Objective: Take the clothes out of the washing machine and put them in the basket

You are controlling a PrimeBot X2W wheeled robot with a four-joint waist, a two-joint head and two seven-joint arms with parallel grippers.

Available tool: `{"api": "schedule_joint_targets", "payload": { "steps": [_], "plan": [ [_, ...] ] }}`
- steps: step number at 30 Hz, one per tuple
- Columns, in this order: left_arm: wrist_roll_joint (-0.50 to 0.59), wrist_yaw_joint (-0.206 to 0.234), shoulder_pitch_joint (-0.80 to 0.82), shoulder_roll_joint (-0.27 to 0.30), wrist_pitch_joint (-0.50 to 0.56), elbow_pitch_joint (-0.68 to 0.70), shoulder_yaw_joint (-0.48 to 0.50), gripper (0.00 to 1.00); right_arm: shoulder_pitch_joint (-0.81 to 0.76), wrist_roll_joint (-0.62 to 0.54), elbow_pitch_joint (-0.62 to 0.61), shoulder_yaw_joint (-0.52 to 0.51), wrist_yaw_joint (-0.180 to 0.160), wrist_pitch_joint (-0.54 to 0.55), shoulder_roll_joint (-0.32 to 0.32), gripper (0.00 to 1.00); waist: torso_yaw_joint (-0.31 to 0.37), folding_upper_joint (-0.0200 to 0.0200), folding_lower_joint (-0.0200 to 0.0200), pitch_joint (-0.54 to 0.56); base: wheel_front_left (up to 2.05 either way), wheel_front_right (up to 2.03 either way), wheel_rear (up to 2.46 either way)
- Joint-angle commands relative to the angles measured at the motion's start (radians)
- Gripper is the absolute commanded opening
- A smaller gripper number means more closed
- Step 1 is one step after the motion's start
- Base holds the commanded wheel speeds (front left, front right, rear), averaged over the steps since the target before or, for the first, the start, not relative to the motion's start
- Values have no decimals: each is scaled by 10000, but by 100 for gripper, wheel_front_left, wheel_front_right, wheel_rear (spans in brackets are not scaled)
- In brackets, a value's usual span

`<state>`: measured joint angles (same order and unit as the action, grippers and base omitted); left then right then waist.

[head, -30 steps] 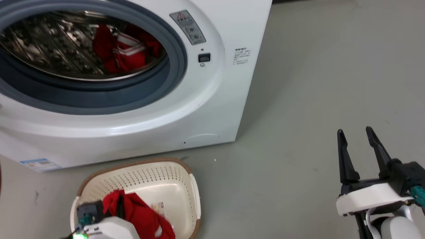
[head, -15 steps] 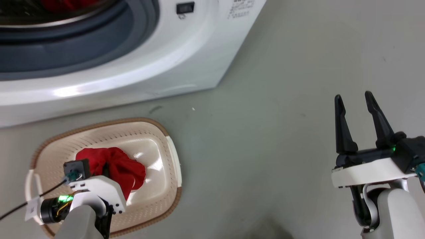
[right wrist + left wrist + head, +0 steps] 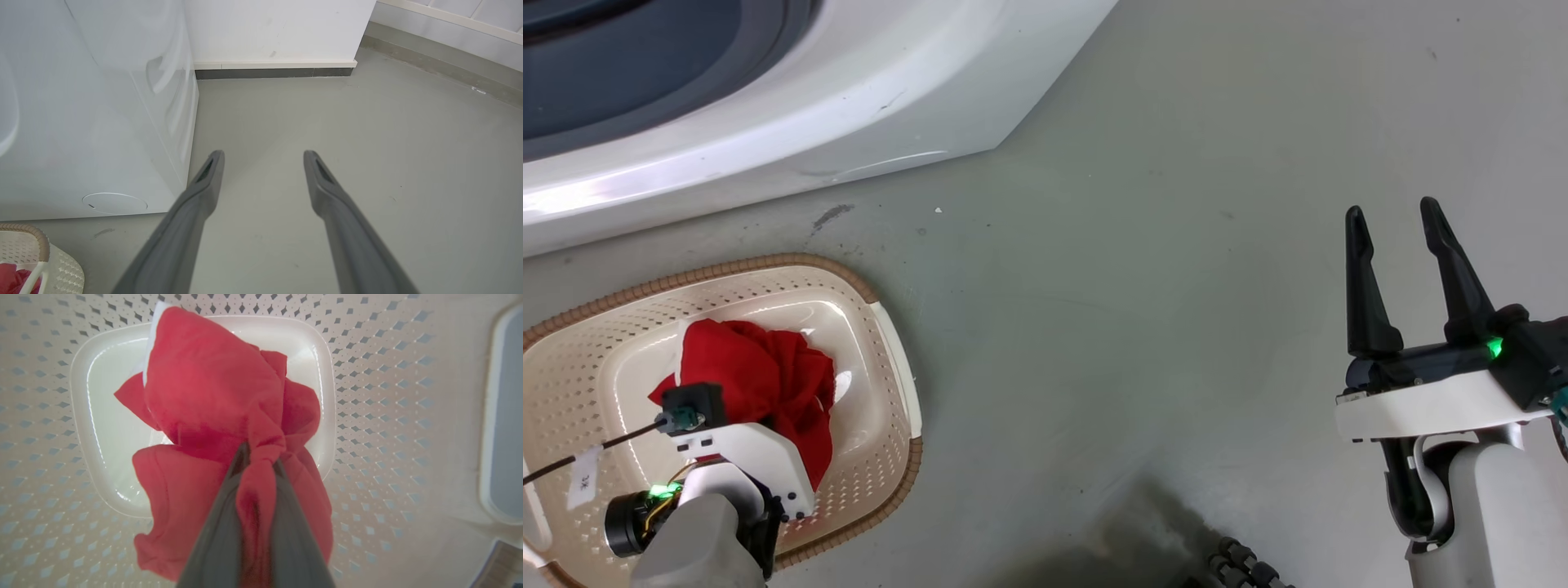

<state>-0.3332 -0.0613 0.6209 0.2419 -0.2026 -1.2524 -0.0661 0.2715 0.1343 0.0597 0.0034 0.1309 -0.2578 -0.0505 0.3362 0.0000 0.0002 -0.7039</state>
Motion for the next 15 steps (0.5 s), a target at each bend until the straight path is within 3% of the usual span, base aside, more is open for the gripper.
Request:
{"api": "schedule_joint_targets", "payload": {
  "steps": [1, 2, 3, 4, 5, 15],
  "plan": [
    [-85, 36, 104, 0, 123, -77, 12, 1, 181, 15, -4, -34, -3, -62, 6, 100, -5, 0, -2, -35, 0, 0, 0],
    [-176, 57, 129, -43, 199, -129, 76, 14, 177, -2, 6, -20, -3, -63, 7, 100, -24, 0, -2, -19, 0, 0, 0],
    [-206, 69, 136, -63, 230, -158, 104, 40, 189, -73, -9, -3, -3, -70, 7, 100, -33, 0, -2, 27, 0, 0, 0],
    [-214, 30, 121, -100, 284, -182, 80, 84, 195, -131, -14, -16, -3, -75, 1, 100, -42, 0, -2, 84, 0, 0, 0],
    [-288, 13, 105, -144, 278, -212, 106, 100, 176, -63, -5, -6, -3, -72, 1, 100, -68, 0, -2, 163, 0, 0, 0],
    [-183, -153, -295, -378, -226, -291, -212, 100, -117, -217, 187, 20, -3, -70, 3, 100, -484, 0, -2, 1599, 0, 0, 0]
  ]
}}
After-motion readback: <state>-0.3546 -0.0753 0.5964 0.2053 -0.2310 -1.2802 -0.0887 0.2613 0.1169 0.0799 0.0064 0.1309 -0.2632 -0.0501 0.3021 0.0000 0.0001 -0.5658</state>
